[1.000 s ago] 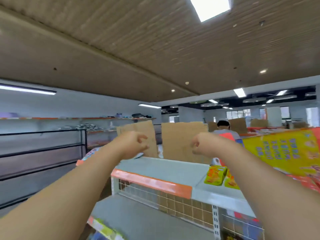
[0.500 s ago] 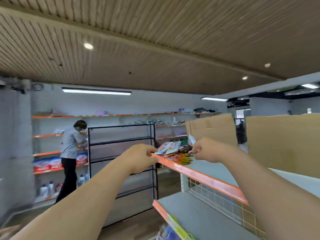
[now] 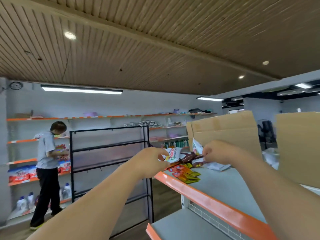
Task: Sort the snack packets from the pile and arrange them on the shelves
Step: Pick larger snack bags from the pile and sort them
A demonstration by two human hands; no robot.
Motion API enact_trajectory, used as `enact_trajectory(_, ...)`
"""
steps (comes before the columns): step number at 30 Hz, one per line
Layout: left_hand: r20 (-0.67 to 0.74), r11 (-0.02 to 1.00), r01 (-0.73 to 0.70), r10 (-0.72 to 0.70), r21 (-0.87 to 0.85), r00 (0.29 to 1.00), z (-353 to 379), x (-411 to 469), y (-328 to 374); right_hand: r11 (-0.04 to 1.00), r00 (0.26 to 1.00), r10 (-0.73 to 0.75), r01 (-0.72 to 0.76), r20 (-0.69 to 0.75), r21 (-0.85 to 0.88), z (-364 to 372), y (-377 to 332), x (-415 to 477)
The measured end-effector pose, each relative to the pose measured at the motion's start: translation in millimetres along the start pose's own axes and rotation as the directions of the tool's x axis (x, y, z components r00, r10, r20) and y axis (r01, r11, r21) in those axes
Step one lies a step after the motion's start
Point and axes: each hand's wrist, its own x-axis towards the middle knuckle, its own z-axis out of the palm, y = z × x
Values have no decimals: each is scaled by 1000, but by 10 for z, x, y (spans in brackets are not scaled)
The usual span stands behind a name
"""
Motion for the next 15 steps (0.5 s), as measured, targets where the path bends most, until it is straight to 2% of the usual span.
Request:
enact_trajectory(3, -11, 999, -31, 31, 20, 999, 6, 370, -87, 1000, 999, 26, -25, -23, 12, -36, 75, 294)
enact_trajectory(15, 11, 998, -66, 66, -17, 998, 363, 1373, -652, 992, 998, 55, -55, 0, -113, 208, 221, 1106)
